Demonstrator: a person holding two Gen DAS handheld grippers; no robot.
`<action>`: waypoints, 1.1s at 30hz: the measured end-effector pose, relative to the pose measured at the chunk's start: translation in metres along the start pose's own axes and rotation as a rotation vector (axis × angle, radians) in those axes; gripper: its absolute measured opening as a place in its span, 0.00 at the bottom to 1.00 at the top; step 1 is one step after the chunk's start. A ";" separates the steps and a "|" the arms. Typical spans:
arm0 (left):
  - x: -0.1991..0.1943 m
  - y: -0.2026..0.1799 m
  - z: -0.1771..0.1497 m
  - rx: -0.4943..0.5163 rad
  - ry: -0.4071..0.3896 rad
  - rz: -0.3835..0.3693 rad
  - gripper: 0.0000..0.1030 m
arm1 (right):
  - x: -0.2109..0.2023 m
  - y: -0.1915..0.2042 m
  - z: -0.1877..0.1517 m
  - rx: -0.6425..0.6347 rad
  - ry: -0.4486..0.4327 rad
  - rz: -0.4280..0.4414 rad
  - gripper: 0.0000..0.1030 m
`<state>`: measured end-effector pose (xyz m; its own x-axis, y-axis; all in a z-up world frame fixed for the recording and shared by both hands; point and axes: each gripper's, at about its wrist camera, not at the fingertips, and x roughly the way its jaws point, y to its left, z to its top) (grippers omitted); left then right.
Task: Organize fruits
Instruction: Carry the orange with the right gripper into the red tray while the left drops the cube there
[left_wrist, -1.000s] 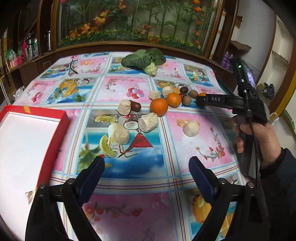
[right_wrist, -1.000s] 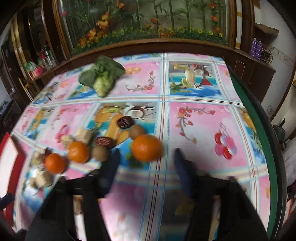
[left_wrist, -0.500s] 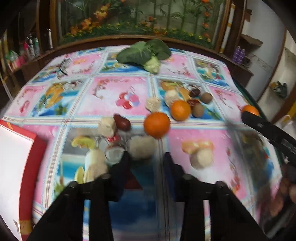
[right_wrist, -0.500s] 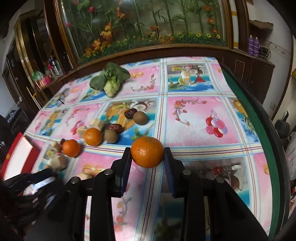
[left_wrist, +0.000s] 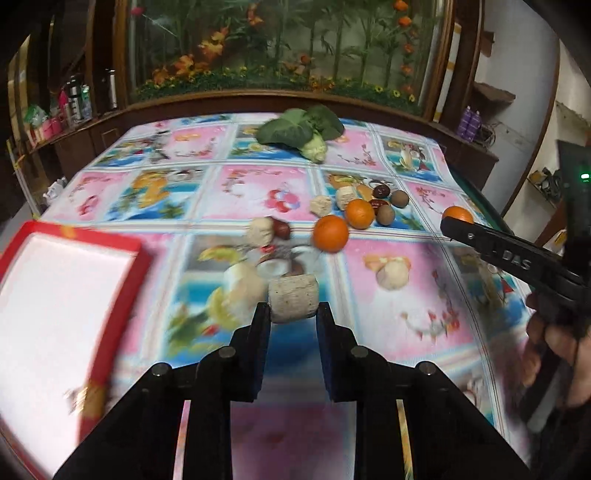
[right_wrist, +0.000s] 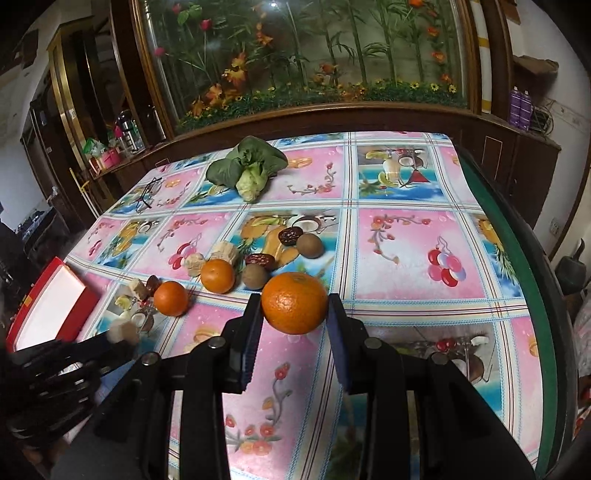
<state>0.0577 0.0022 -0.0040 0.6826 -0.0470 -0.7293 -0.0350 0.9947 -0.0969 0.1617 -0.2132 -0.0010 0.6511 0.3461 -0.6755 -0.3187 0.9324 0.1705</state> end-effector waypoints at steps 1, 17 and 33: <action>-0.008 0.006 -0.004 -0.009 -0.004 0.000 0.23 | 0.000 0.002 -0.001 -0.004 0.005 -0.001 0.35; -0.072 0.074 -0.029 -0.132 -0.083 -0.009 0.23 | -0.068 0.061 -0.049 -0.098 -0.001 -0.018 0.35; -0.094 0.154 -0.047 -0.269 -0.086 0.152 0.23 | -0.076 0.163 -0.066 -0.218 0.004 0.108 0.35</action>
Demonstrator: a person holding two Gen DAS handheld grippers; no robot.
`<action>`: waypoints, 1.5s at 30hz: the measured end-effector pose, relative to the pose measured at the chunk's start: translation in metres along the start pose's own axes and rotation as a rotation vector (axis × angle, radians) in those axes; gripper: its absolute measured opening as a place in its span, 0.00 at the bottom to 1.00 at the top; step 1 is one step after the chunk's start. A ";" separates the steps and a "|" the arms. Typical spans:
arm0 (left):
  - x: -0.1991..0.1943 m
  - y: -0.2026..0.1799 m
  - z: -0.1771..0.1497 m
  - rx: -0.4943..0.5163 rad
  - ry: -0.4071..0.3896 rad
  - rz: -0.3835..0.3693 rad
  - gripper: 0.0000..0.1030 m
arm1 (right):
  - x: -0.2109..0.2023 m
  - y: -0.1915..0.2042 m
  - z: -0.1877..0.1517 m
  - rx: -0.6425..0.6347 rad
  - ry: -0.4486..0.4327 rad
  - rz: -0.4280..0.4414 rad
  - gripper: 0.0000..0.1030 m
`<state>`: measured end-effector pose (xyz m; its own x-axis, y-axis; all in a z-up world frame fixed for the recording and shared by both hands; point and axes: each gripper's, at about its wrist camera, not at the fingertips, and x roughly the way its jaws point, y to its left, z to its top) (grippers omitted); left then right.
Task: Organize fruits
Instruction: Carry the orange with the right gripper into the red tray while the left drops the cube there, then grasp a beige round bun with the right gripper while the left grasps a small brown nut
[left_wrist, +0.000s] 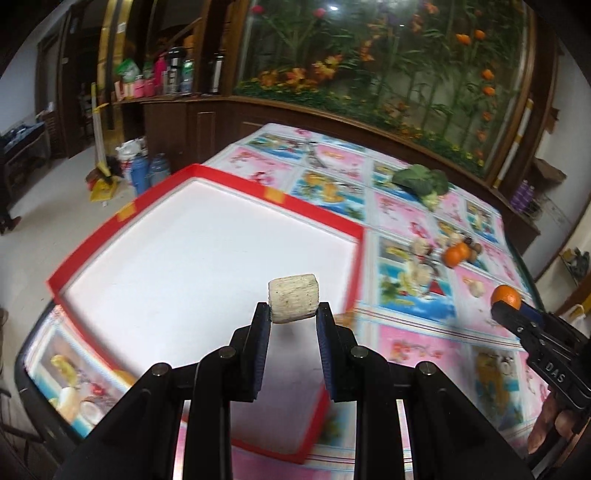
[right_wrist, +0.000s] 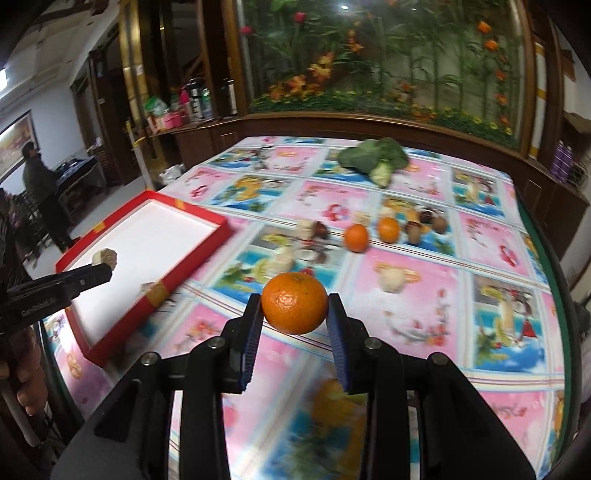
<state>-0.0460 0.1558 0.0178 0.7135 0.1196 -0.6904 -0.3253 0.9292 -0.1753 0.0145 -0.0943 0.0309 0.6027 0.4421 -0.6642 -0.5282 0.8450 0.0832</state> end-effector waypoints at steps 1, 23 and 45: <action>0.000 0.007 0.001 -0.012 -0.002 0.017 0.23 | 0.002 0.005 0.002 -0.007 0.002 0.008 0.35; 0.027 0.080 0.018 -0.078 0.018 0.233 0.23 | 0.098 0.137 0.051 -0.139 0.056 0.180 0.36; 0.044 0.089 0.004 -0.048 0.077 0.380 0.59 | 0.134 0.147 0.038 -0.159 0.115 0.161 0.68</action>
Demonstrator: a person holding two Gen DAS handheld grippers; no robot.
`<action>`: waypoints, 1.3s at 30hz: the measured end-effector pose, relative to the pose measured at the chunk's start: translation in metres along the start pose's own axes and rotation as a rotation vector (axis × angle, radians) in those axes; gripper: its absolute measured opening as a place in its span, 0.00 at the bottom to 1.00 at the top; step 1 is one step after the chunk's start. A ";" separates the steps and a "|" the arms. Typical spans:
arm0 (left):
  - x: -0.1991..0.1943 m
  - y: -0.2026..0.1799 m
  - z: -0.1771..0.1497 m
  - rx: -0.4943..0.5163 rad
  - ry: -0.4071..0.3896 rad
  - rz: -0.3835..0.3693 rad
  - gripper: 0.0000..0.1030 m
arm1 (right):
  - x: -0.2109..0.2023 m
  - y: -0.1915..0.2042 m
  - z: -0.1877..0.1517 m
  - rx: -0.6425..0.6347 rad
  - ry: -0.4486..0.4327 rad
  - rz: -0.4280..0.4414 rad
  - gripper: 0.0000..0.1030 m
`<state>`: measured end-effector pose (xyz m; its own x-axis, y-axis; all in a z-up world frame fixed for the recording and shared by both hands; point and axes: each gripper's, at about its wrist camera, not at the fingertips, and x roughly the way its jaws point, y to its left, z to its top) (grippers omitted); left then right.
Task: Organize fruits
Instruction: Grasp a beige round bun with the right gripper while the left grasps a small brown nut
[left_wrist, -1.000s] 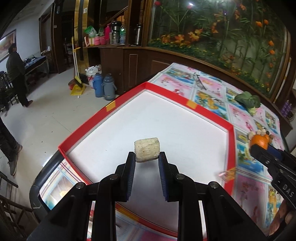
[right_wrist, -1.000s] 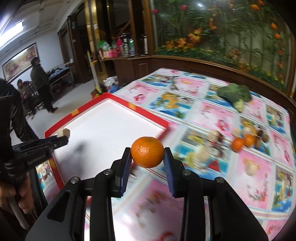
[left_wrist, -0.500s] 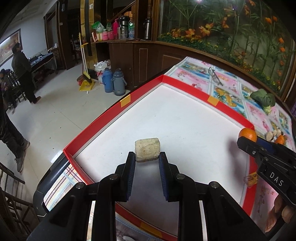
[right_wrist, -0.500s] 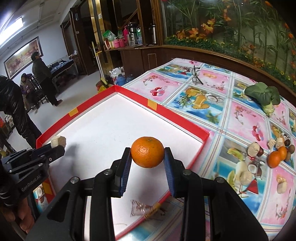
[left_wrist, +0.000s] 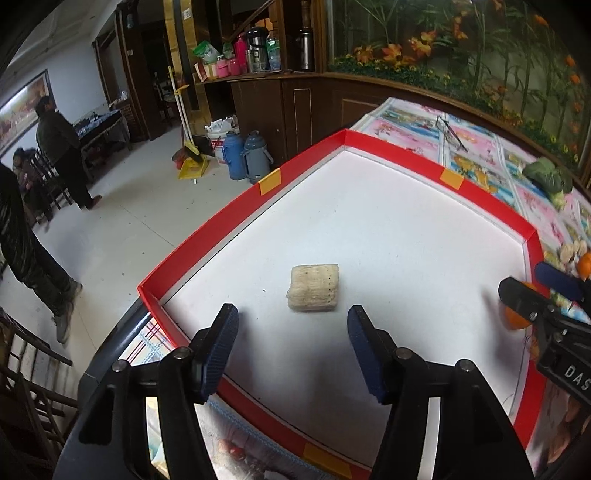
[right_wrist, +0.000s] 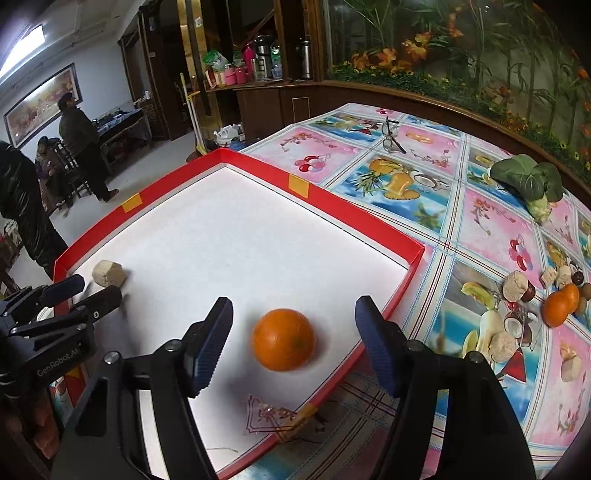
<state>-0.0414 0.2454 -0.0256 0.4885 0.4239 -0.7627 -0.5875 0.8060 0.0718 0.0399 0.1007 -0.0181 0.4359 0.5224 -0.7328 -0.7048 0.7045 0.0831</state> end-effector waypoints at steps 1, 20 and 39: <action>-0.002 0.000 -0.002 0.000 -0.001 0.000 0.59 | 0.000 0.001 -0.001 -0.006 0.003 0.004 0.68; -0.087 -0.027 -0.011 -0.064 -0.217 -0.116 0.80 | -0.096 -0.053 -0.020 0.061 -0.176 0.058 0.73; -0.079 -0.225 -0.042 0.315 -0.057 -0.398 0.80 | -0.098 -0.226 -0.085 0.247 -0.010 -0.292 0.64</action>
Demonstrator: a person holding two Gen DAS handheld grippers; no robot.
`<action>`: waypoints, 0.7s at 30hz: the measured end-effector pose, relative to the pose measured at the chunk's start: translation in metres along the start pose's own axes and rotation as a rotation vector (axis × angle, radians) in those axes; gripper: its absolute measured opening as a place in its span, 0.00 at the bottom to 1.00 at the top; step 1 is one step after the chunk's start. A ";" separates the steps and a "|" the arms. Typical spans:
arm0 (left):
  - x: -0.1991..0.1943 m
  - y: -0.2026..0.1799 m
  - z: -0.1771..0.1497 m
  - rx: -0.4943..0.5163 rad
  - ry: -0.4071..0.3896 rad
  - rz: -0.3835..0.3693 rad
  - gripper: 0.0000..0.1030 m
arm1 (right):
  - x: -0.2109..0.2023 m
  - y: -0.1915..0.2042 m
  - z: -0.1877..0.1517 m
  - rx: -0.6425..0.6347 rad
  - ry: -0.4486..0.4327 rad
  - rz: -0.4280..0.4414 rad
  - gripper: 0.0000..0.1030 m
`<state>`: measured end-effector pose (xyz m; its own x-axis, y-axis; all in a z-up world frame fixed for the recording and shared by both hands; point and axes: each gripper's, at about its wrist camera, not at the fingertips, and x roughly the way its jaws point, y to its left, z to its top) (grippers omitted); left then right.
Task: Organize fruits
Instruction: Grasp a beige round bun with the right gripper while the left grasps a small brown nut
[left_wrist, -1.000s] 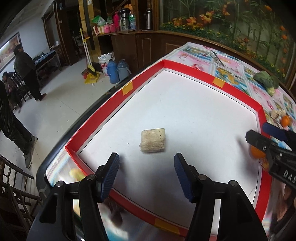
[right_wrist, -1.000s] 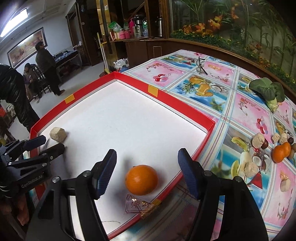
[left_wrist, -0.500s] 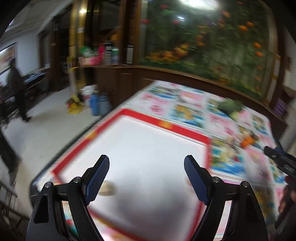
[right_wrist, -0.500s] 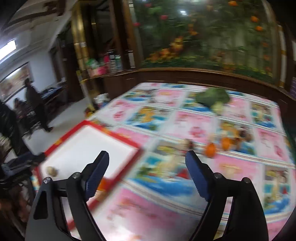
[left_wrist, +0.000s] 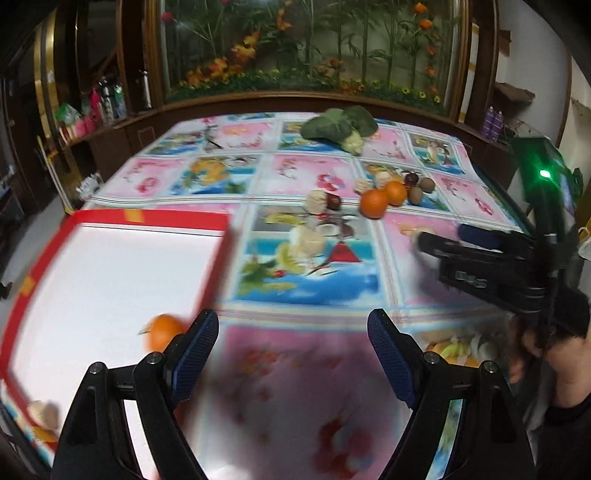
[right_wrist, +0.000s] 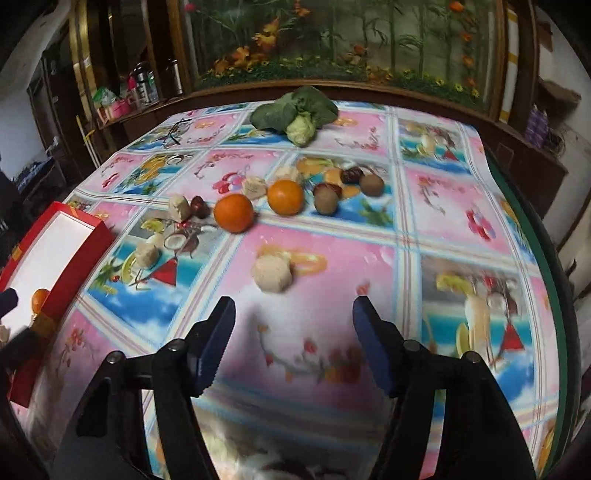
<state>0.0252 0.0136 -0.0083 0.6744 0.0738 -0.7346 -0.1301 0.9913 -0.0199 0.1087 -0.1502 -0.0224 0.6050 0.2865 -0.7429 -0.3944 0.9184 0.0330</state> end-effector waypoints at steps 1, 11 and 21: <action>0.006 -0.003 0.002 -0.002 0.014 -0.003 0.80 | 0.004 0.002 0.004 -0.017 -0.006 -0.007 0.63; 0.064 -0.007 0.032 -0.112 0.070 0.016 0.79 | 0.035 0.003 0.015 -0.017 0.050 0.028 0.27; 0.079 -0.023 0.041 -0.068 0.044 0.103 0.20 | 0.034 -0.004 0.015 0.010 0.053 0.083 0.28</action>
<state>0.1116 0.0010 -0.0378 0.6225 0.1689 -0.7642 -0.2473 0.9689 0.0126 0.1411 -0.1402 -0.0382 0.5330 0.3474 -0.7716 -0.4349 0.8947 0.1024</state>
